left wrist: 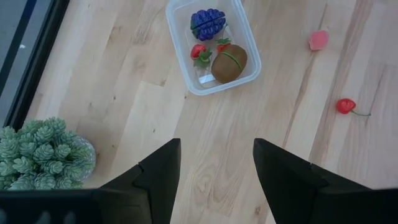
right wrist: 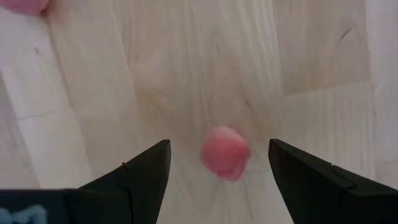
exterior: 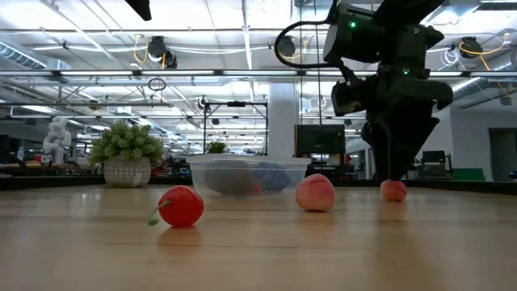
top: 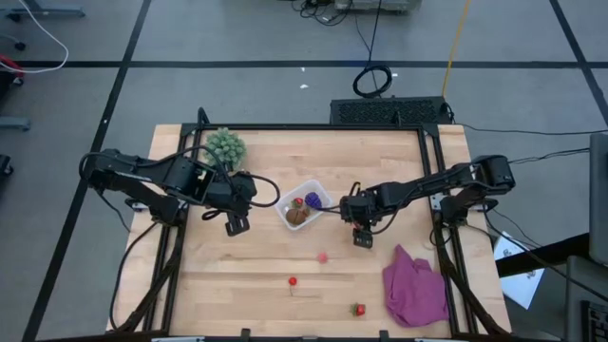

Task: Pick and placing Produce into tupperware
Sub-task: Put the top peach into the transparent bin

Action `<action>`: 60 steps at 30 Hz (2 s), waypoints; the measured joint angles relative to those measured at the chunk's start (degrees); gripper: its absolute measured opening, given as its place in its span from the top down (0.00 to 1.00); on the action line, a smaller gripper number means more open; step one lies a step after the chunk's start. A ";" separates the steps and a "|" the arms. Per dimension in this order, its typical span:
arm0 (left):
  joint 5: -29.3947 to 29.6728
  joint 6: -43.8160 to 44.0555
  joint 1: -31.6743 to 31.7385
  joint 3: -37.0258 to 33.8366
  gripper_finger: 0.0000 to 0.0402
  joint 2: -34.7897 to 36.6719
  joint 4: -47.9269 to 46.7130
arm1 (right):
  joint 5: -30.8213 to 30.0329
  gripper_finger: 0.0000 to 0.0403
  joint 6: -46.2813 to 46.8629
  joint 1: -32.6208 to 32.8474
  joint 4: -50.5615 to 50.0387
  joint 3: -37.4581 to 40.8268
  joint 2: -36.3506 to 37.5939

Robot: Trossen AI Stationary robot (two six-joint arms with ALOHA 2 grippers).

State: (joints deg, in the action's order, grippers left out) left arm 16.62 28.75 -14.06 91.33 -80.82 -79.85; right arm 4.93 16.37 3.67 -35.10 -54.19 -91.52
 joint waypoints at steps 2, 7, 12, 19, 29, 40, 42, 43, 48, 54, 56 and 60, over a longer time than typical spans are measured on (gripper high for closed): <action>-0.01 0.00 -0.01 0.00 0.48 -0.02 0.01 | 0.21 0.35 -0.18 -0.24 0.11 0.00 -0.75; -0.02 0.00 0.00 0.00 0.48 -0.02 0.00 | 1.27 0.35 -0.70 -0.47 0.62 0.00 -3.30; -0.04 0.00 0.00 0.01 0.48 -0.02 0.00 | 1.18 0.35 -1.65 -0.47 0.71 -0.13 -4.64; -0.04 0.00 -0.02 0.02 0.48 -0.02 0.02 | 1.14 0.35 -1.69 -0.49 0.66 -0.13 -4.69; -0.04 0.00 -0.01 0.00 0.48 -0.02 0.17 | 0.54 0.55 -1.13 -0.56 0.60 -0.07 -4.75; -0.04 0.00 -0.01 0.00 0.48 -0.02 0.48 | 1.63 0.73 -0.97 -0.53 -0.02 -0.43 -4.11; -0.04 0.00 0.00 0.00 0.48 -0.02 0.46 | 2.36 0.73 -0.97 -0.38 -0.48 -1.41 -3.15; -0.04 0.00 -0.02 0.00 0.48 -0.02 0.48 | 2.38 0.73 -0.99 -0.34 -0.47 -2.23 -2.45; -0.02 0.00 -0.01 0.01 0.48 -0.02 0.49 | 1.51 0.72 -2.41 -0.45 0.39 -8.06 -0.56; -0.02 -0.44 0.00 0.00 0.48 -0.02 0.57 | 1.32 0.72 -8.63 -0.80 7.75 -15.05 -0.69; -0.02 -0.71 0.00 0.00 0.48 -0.02 0.57 | 1.14 0.72 -10.18 -1.65 10.32 -15.65 -0.69; -0.02 -2.32 -0.02 0.00 0.48 -0.02 0.55 | 1.06 0.72 -11.07 -4.30 13.93 -15.67 -1.20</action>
State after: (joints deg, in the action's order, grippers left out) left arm 16.60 26.43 -14.08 91.33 -80.84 -79.31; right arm 5.99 5.30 -0.63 -21.16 -69.87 -92.71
